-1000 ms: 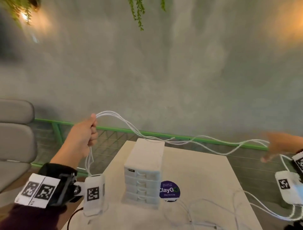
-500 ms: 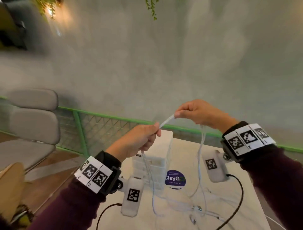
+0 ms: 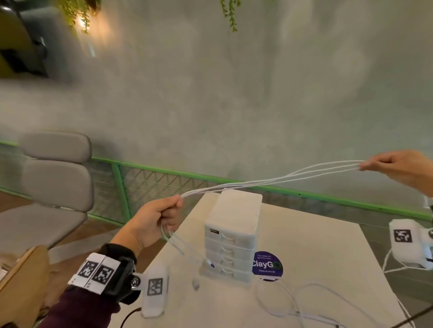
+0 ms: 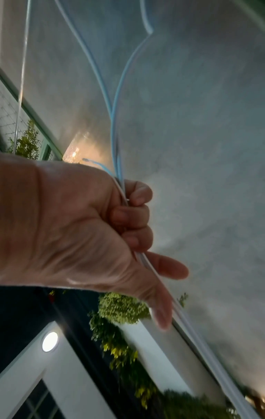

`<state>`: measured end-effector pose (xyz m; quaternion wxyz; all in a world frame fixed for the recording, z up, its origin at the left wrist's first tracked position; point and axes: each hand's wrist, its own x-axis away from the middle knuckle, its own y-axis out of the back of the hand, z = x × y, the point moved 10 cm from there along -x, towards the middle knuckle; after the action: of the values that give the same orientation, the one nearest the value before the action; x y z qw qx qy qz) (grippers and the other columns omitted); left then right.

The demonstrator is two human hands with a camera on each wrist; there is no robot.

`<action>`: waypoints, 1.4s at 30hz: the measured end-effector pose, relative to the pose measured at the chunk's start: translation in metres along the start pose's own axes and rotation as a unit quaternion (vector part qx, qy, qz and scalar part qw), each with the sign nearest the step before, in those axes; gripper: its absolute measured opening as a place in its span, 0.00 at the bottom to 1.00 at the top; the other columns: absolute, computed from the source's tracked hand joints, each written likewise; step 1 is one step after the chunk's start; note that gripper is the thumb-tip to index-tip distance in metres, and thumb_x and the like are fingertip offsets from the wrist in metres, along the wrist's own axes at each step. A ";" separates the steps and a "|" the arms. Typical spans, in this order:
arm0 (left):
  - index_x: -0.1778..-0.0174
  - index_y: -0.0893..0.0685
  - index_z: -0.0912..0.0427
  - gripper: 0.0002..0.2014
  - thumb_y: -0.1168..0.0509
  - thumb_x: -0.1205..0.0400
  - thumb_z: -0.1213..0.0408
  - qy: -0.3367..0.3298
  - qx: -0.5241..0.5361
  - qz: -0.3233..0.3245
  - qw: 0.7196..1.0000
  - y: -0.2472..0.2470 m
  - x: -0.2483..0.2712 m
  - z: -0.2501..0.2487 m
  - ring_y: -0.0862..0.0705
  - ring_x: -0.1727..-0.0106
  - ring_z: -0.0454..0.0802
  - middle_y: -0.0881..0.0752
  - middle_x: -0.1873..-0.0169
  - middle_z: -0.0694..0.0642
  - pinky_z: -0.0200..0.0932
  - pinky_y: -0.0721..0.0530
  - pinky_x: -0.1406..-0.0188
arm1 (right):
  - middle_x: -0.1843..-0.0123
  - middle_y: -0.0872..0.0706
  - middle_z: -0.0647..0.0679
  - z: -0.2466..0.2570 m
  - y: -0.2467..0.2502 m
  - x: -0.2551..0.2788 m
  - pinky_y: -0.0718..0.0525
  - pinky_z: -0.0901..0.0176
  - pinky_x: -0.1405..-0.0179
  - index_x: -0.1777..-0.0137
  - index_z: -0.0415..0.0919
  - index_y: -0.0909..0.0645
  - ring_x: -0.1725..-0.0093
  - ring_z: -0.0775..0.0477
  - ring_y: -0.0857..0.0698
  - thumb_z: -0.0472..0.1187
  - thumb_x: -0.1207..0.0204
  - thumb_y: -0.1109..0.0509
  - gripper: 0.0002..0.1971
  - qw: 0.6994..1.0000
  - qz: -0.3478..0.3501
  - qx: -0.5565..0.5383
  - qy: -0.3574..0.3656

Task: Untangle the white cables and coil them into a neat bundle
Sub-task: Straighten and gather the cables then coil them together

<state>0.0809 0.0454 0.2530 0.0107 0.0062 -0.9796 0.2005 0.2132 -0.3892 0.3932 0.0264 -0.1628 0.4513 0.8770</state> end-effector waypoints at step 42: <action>0.83 0.35 0.52 0.26 0.47 0.14 0.57 -0.002 -0.008 -0.132 0.991 0.049 -0.006 -0.006 0.53 0.85 0.42 0.51 0.84 0.46 0.30 0.54 0.86 | 0.69 0.19 0.43 -0.023 0.008 0.032 0.28 0.65 0.76 0.67 0.59 0.13 0.70 0.48 0.27 0.50 0.39 0.20 0.04 0.997 0.030 -0.016 -0.066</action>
<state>0.0866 0.0925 0.2391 0.0350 0.1356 -0.9719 0.1893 0.1878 -0.4158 0.3771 0.0275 -0.0917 0.4388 0.8935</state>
